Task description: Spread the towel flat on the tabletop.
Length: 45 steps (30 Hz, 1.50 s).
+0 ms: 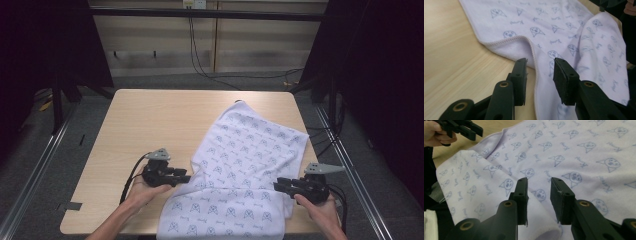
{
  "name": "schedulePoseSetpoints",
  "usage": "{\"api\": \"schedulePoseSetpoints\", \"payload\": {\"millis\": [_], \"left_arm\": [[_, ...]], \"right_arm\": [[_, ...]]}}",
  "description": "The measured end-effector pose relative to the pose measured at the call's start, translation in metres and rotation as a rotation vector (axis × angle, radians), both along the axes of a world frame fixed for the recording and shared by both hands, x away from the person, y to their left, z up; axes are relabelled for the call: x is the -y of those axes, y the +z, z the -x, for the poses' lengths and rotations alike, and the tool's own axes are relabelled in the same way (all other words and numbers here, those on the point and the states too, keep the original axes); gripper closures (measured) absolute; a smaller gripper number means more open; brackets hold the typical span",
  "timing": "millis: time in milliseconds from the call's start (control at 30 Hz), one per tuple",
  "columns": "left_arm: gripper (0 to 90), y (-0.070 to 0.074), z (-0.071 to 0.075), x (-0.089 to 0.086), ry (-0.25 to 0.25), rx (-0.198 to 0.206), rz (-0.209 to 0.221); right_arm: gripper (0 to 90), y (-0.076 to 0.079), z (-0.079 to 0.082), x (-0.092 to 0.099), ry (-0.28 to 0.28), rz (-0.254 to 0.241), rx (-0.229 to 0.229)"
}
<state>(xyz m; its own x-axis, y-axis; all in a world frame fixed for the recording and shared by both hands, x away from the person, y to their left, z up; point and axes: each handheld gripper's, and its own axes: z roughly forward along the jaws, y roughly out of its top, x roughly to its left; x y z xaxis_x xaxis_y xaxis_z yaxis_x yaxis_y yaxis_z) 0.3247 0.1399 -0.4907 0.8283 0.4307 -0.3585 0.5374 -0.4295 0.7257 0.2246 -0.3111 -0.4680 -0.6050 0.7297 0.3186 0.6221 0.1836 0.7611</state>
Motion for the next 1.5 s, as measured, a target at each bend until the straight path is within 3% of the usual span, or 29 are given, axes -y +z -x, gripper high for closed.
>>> {"api": "schedulePoseSetpoints", "payload": {"millis": [67,100,133,167,200,233,300,400,533,600,667,800,900,967,1033,1067,1100,1167,1267,1400,1433,1467,1500], "left_arm": [[61.3,-0.005,0.001,0.013,-0.032,0.0,-0.05],[63.7,-0.007,0.003,0.017,-0.028,0.021,-0.08],[70.1,-0.01,0.003,0.019,-0.033,0.015,-0.097],[80.3,-0.013,0.005,0.02,-0.045,-0.004,-0.097],[87.7,-0.015,0.007,0.018,-0.037,0.004,-0.087],[88.4,-0.014,0.007,0.015,-0.032,-0.011,-0.091],[88.7,-0.009,0.01,0.007,-0.029,0.006,-0.106],[88.7,-0.003,0.018,-0.017,0.006,-0.015,-0.044],[88.7,0.003,0.04,-0.05,0.027,-0.029,-0.001],[88.7,0.005,0.047,-0.06,0.033,-0.026,0.014],[88.7,0.009,0.07,-0.085,0.047,-0.042,0.053],[88.0,0.005,0.09,-0.107,0.046,-0.06,0.053],[73.1,0.013,0.084,-0.11,0.09,-0.033,0.102],[70.0,0.019,0.072,-0.105,0.102,-0.001,0.124],[70.9,0.021,0.056,-0.094,0.107,0.011,0.119],[71.3,0.021,0.045,-0.084,0.098,0.022,0.093],[71.4,0.019,0.038,-0.077,0.092,0.021,0.081],[71.2,0.012,0.019,-0.06,0.086,-0.003,0.057],[64.5,0.001,-0.003,-0.032,0.066,0.012,-0.042],[64.1,-0.008,-0.012,-0.015,0.061,0.039,-0.1],[65.7,-0.01,-0.011,-0.013,0.062,0.054,-0.132],[69.3,-0.011,-0.009,-0.012,0.081,0.068,-0.127],[71.8,-0.012,-0.008,-0.013,0.078,0.05,-0.122]], "right_arm": [[65.8,-0.004,-0.005,-0.001,0.004,0.003,-0.012],[65.5,-0.006,-0.005,-0.001,0.009,0.006,-0.022],[64.9,-0.007,-0.005,-0.002,0.014,0.004,-0.034],[64.4,-0.008,-0.005,-0.003,0.017,0.009,-0.04],[64.3,-0.01,-0.004,-0.003,0.02,0.014,-0.046],[64.3,-0.011,-0.003,-0.003,0.022,0.02,-0.051],[64.5,-0.013,-0.001,-0.004,0.03,0.025,-0.064],[68.1,-0.016,-0.001,-0.008,0.053,0.038,-0.08],[83.8,-0.017,0.002,-0.018,0.114,0.021,-0.092],[89.9,-0.013,0.003,-0.025,0.132,0.025,-0.064],[89.9,-0.007,0.005,-0.03,0.152,-0.012,-0.047],[90.0,0.006,0.023,-0.041,0.209,-0.016,-0.024],[84.0,0.008,0.041,-0.044,0.217,0.012,-0.018],[80.8,0.005,0.036,-0.04,0.18,0.015,-0.022],[77.5,0.0,0.024,-0.032,0.132,0.001,-0.033],[75.2,-0.002,0.019,-0.029,0.114,0.001,-0.037],[72.8,-0.006,0.011,-0.024,0.088,0.033,-0.038],[69.6,-0.011,0.0,-0.018,0.045,0.049,-0.056],[64.3,-0.018,-0.011,-0.011,0.014,0.078,-0.065],[59.4,-0.023,-0.013,-0.014,0.006,0.126,-0.07],[58.8,-0.025,-0.013,-0.017,0.01,0.152,-0.068],[58.1,-0.026,-0.013,-0.018,0.012,0.165,-0.079],[57.5,-0.028,-0.013,-0.02,0.02,0.187,-0.079]]}}
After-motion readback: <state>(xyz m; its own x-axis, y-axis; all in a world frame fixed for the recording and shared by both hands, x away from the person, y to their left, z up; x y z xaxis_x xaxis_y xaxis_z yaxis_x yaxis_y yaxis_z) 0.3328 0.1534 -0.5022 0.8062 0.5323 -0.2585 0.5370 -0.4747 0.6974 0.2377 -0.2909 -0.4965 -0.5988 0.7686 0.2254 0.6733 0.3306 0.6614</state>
